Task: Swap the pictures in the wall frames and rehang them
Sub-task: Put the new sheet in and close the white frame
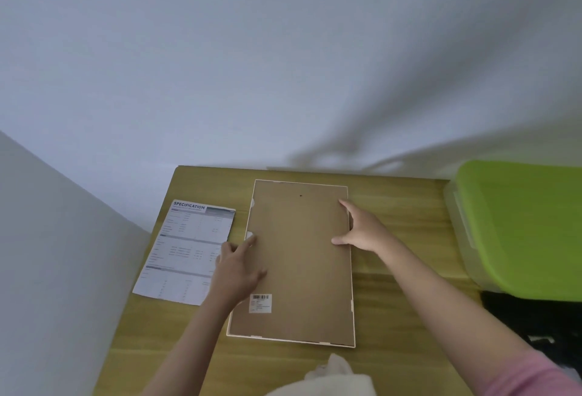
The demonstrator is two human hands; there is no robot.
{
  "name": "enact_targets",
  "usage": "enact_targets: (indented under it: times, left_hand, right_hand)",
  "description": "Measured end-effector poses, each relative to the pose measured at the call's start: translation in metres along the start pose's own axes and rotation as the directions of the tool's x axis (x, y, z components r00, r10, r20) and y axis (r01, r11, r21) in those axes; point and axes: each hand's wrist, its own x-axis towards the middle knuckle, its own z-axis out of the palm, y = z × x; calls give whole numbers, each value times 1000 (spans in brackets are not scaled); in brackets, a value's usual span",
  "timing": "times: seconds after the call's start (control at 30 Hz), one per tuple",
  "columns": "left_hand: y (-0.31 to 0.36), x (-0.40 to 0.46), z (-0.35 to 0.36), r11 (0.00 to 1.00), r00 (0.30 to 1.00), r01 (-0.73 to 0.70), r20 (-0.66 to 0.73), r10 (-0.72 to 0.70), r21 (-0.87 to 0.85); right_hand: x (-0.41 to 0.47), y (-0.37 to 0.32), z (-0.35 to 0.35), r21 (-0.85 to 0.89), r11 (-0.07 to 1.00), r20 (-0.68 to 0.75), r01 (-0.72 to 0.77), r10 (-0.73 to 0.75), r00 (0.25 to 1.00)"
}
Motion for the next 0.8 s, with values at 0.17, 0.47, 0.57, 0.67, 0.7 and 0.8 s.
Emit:
enact_targets:
  times: [0.17,0.47,0.57,0.67,0.7,0.8]
  left_hand:
    - [-8,5,4,1000,1000,4,23,-4,3]
    - [-10,9,5,1000,1000,13,18,-13,6]
    - [-8,10,3,1000,999,20,36,-20,7]
    - [-6,12,0,999,998,23,51,-24,27]
    - [-4,13,-2,999,998,28,57,-30,33]
    - [-1,13,-3,999,997,29,72,-31,31]
  right_hand:
    - [9,4,4,-11,1000,7,11,-11,1000]
    - [11,1,6,10,1000,23,-10,9,1000]
    - [10,-5,6,-47,998,33,-33,34,999]
    - [10,-13,2,-145,989,67,-39,49,997]
    - [10,-15,0,-172,984,81,-43,58,995]
    - [10,-22,-4,-213,975,101,-66,89,991]
